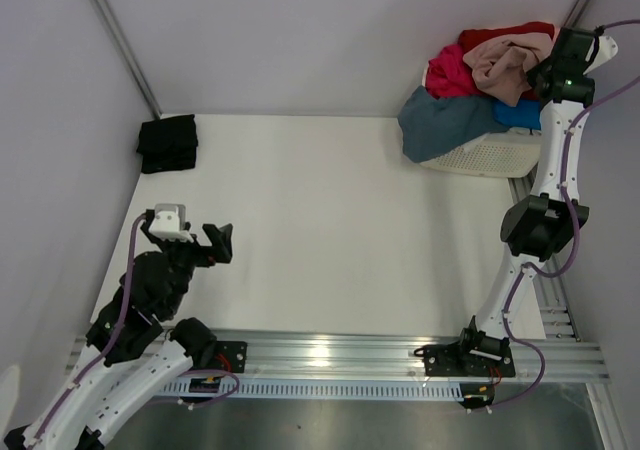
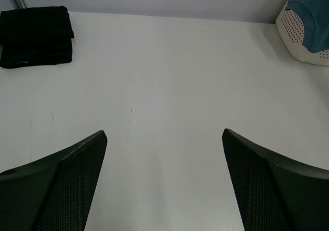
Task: Fold and stack the t-shirts
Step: Grab crumpled tshirt from bin with the right arm, then move the tshirt to the center of the board
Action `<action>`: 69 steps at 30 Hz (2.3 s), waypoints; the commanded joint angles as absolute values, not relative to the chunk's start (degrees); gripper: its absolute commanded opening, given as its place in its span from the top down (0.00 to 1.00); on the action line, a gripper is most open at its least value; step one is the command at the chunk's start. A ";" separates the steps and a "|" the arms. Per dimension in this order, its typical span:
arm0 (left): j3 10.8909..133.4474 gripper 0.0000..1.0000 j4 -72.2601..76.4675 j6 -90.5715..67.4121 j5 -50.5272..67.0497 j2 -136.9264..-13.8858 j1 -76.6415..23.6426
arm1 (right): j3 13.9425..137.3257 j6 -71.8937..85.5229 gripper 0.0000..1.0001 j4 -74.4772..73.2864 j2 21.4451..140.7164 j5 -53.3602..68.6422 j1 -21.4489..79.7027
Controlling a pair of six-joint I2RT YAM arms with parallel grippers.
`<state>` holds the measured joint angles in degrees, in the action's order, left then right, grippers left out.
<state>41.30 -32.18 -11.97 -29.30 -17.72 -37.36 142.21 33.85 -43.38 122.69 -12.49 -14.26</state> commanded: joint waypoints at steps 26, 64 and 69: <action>41.13 0.03 -21.00 -14.33 -23.20 -29.53 -37.79 | 141.77 7.48 1.00 -38.14 101.25 -0.62 31.88; 41.48 0.01 -24.26 -29.53 -17.93 -44.82 -37.97 | 61.61 23.30 0.16 -28.48 67.68 -27.07 36.04; 46.04 0.01 -24.69 -29.62 -16.79 -54.12 -37.97 | 62.14 22.68 0.14 -27.86 67.15 -26.63 36.04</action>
<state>41.63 -25.02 -27.55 -16.34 -49.39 -37.50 59.92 23.31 -30.50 68.71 -26.11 35.99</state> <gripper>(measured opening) 0.993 0.858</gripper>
